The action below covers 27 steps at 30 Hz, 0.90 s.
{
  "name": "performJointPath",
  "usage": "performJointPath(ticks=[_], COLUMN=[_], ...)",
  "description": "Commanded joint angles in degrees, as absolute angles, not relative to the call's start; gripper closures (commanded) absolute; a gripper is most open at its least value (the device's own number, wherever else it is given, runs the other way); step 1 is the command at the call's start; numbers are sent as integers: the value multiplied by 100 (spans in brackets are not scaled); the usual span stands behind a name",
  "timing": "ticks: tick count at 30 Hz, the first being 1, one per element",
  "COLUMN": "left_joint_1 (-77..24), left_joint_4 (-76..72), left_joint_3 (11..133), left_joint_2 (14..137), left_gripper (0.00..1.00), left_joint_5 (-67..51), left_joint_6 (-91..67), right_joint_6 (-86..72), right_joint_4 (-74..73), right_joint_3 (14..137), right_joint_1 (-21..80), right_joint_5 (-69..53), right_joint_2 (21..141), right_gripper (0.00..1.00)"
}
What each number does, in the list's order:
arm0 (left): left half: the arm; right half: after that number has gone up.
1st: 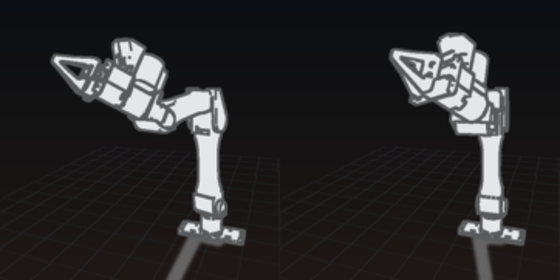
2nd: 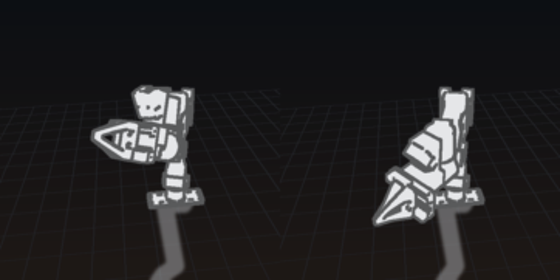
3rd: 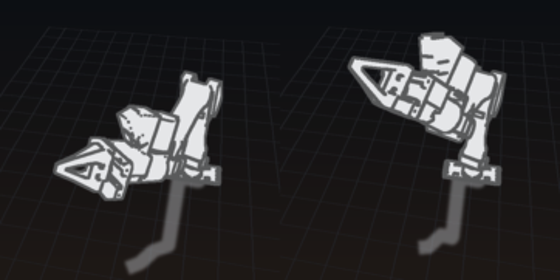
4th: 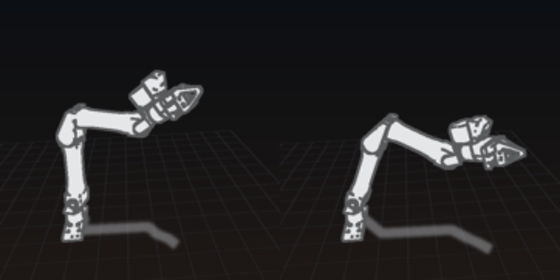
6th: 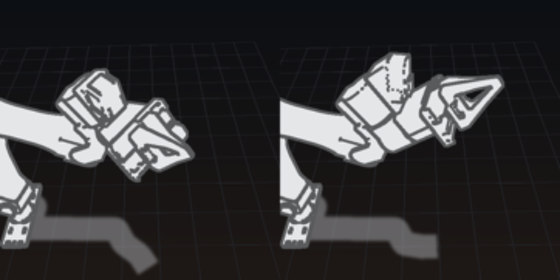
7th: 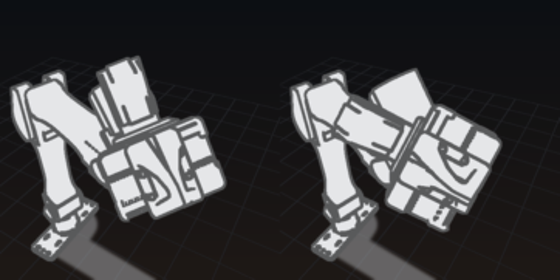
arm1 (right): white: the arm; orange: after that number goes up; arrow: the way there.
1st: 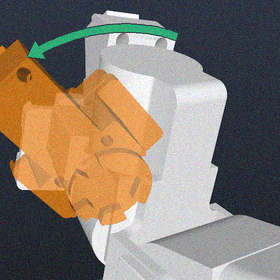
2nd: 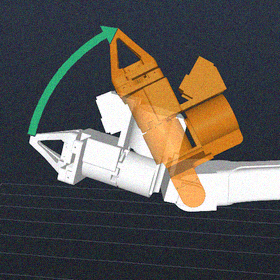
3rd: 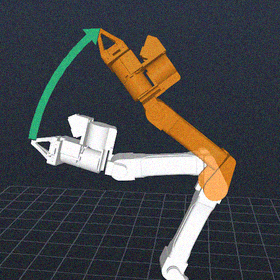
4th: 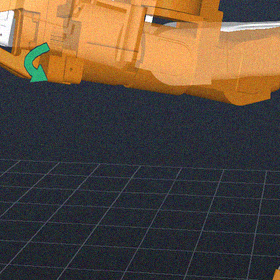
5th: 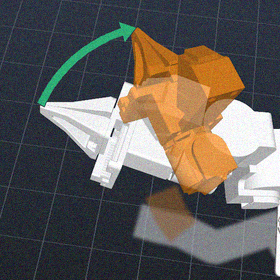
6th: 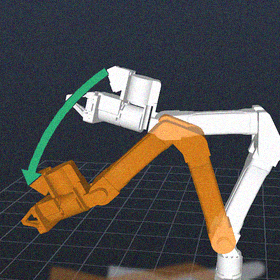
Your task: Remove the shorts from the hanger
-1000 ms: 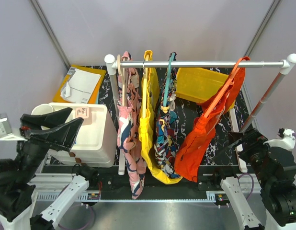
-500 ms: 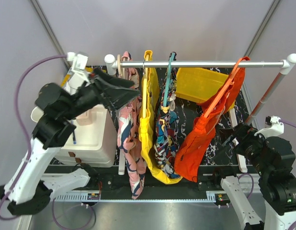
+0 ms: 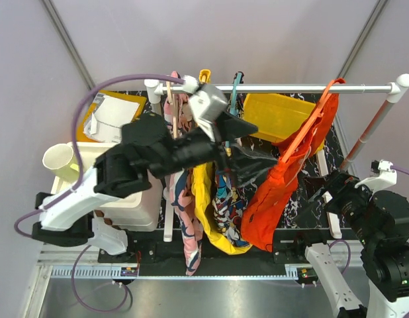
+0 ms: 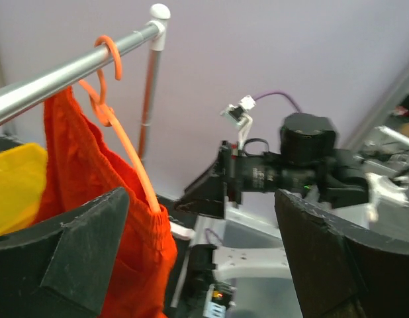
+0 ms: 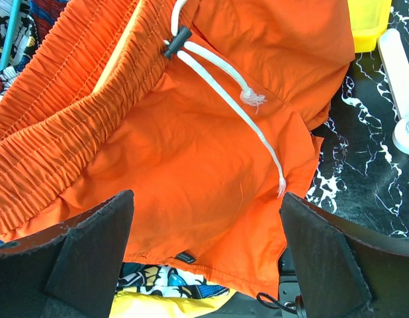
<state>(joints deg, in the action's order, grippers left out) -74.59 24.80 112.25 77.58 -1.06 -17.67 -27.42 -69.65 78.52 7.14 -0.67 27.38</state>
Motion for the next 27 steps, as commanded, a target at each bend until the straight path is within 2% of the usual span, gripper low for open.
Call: performJointPath(ticks=[1,9,18,23,27], left_joint_1=[-8059,-8209,-8288,-8297,-8314], left_joint_4=[3427,3718,3709,3691,3648], left_joint_3=[12268,12744,12454,12148,12032], left_joint_2=[8612,9185,9035,8746,8631], left_gripper=[5,9,9,9,9], left_joint_5=[1748,2364,2039,1960,1960], left_joint_6=[-677,-773,-1230,-1511,-1564], right_joint_6=[-2637,-2777,-3568,-4147,-4508], right_joint_4=[-6812,-6847,-6048,-5311,-4861], right_joint_3=[8051,8489,9500,9457,9264], right_joint_1=[738,738,738,738,729], right_joint_5=[-123,-254,-1044,-1625,-1810], right_joint_2=[2777,3102,3989,4210,4236], right_gripper=[0,0,1,8,19])
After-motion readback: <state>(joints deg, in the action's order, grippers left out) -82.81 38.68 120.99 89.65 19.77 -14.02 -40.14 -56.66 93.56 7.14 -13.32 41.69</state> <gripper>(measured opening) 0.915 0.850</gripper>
